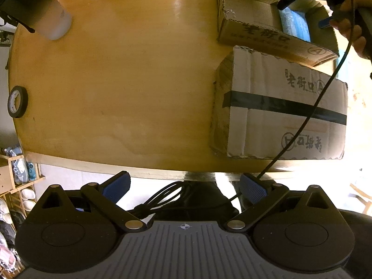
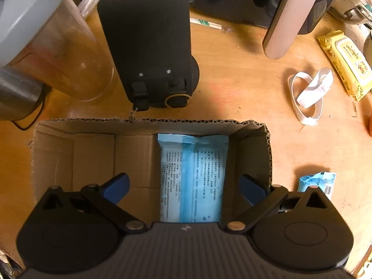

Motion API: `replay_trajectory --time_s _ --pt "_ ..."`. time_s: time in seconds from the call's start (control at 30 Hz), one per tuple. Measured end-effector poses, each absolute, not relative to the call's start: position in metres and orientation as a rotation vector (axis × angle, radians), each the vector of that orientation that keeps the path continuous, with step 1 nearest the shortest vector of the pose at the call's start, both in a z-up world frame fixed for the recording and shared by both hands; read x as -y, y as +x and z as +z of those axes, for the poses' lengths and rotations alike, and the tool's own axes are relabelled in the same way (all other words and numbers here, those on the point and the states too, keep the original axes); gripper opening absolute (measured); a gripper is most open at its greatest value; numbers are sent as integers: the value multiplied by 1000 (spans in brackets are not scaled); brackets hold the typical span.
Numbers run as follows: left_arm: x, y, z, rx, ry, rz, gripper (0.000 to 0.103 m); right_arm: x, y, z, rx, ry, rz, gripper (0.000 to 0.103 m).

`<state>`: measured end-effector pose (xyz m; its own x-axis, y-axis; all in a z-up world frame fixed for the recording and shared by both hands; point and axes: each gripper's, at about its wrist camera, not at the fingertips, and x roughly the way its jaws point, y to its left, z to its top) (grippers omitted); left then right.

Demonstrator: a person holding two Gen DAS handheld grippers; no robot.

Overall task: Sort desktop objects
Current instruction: 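Open the right gripper to release the blue packet inside the box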

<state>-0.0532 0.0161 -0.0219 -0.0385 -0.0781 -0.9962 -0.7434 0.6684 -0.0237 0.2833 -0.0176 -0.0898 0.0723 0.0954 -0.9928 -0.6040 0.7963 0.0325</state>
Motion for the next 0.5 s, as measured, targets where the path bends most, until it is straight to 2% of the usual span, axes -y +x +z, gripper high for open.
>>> replay_trajectory --time_s 0.5 --pt "-1 -53 -12 -1507 -724 634 103 31 283 -52 -1380 -442 582 103"
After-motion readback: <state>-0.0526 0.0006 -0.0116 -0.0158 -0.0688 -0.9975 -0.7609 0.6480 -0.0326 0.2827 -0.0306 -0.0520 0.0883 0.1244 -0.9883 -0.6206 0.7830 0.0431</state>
